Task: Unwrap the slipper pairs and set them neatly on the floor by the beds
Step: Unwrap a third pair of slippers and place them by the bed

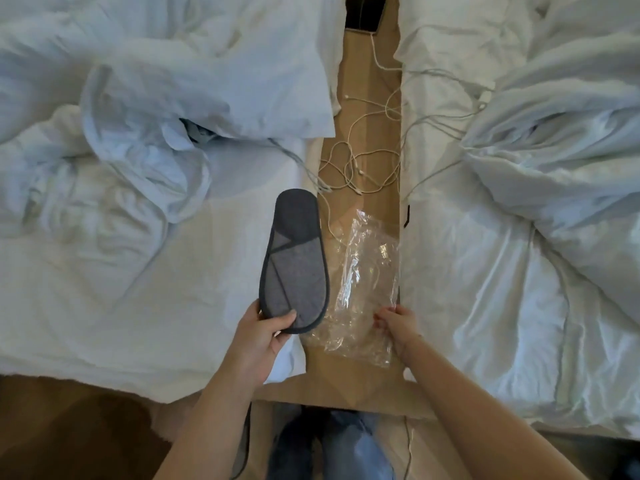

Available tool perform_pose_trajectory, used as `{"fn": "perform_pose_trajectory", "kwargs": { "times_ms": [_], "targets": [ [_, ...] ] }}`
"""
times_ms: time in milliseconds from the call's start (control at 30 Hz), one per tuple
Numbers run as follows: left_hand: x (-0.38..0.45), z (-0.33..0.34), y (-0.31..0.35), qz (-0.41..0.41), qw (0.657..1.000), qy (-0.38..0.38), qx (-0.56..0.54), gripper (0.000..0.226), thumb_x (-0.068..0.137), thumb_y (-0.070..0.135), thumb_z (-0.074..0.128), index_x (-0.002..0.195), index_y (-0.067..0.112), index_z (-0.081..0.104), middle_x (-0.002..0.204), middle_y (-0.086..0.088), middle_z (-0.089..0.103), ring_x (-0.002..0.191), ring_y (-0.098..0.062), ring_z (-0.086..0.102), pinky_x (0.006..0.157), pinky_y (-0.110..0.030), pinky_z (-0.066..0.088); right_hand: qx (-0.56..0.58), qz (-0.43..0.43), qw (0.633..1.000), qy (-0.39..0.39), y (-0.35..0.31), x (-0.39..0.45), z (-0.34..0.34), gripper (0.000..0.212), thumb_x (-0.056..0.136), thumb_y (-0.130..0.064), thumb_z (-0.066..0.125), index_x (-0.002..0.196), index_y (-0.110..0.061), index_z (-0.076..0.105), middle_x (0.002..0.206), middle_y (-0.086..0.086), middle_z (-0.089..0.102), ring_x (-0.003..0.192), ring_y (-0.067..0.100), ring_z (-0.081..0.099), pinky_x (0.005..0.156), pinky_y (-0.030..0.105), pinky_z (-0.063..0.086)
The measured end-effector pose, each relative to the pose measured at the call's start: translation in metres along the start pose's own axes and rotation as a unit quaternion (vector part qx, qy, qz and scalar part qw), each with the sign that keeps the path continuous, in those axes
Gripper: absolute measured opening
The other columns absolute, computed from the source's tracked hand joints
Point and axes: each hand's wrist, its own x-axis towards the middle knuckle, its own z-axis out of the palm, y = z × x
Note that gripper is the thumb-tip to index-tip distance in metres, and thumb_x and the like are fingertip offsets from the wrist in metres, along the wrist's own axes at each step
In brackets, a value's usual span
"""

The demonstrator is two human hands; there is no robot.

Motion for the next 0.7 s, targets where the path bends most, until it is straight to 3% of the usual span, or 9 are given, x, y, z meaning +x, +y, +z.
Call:
{"fn": "perform_pose_trajectory", "kwargs": {
  "times_ms": [200,333,467,533,600,700],
  "targets": [
    [0.06,-0.04,-0.031,0.031,0.997,0.018,0.07,0.051,0.081,-0.009,0.063,0.125,0.013,0.049,0.12,-0.003,0.058,0.11,-0.019,0.057,0.079,-0.028,0.058,0.022,0.037,0.999,-0.008,0.036,0.083,0.037,0.009,0.083,-0.003,0.07,0.08,-0.007,0.063,0.054,0.0,0.064,0.034,0.004,0.053,0.037,0.015,0.044],
    [0.087,-0.055,-0.051,0.032,0.997,0.022,0.063,0.052,0.081,-0.009,0.062,0.126,0.013,0.048,0.121,-0.002,0.058,0.111,-0.019,0.058,0.079,-0.028,0.059,0.024,0.059,0.998,-0.011,0.052,0.123,0.053,0.012,0.08,-0.007,0.073,0.089,-0.005,0.065,0.068,0.004,0.067,0.051,0.012,0.057,0.052,0.025,0.049],
    [0.097,-0.055,-0.062,0.033,0.998,0.018,0.053,0.05,0.081,-0.01,0.062,0.123,0.014,0.051,0.12,-0.003,0.06,0.111,-0.02,0.059,0.081,-0.029,0.058,0.006,0.073,0.997,-0.003,0.058,0.14,0.063,0.032,0.082,-0.013,0.072,0.112,-0.002,0.065,0.081,0.006,0.064,0.062,0.015,0.054,0.063,0.028,0.049],
    [0.097,-0.05,-0.063,0.033,0.998,0.013,0.047,0.05,0.082,-0.012,0.06,0.125,0.012,0.05,0.12,-0.003,0.061,0.11,-0.019,0.06,0.082,-0.029,0.058,-0.004,0.062,0.998,0.0,0.054,0.136,0.064,0.052,0.082,-0.022,0.073,0.129,-0.007,0.055,0.105,0.007,0.066,0.086,0.021,0.063,0.082,0.032,0.051],
    [0.094,-0.044,-0.062,0.031,0.999,0.013,0.036,0.053,0.082,-0.013,0.06,0.129,0.01,0.048,0.121,-0.004,0.061,0.111,-0.02,0.06,0.086,-0.032,0.056,-0.052,0.031,0.998,0.02,0.047,0.125,0.062,0.071,0.083,-0.026,0.071,0.143,-0.009,0.038,0.136,0.008,0.053,0.122,0.028,0.053,0.104,0.038,0.042],
    [0.088,-0.036,-0.055,0.03,0.999,0.013,0.025,0.057,0.081,-0.014,0.06,0.132,0.009,0.046,0.124,-0.006,0.06,0.113,-0.021,0.06,0.09,-0.035,0.053,-0.134,-0.058,0.988,0.041,0.029,0.094,0.055,0.072,0.087,-0.029,0.066,0.147,-0.012,0.031,0.15,0.005,0.039,0.137,0.025,0.039,0.111,0.039,0.035]
  ]
}}
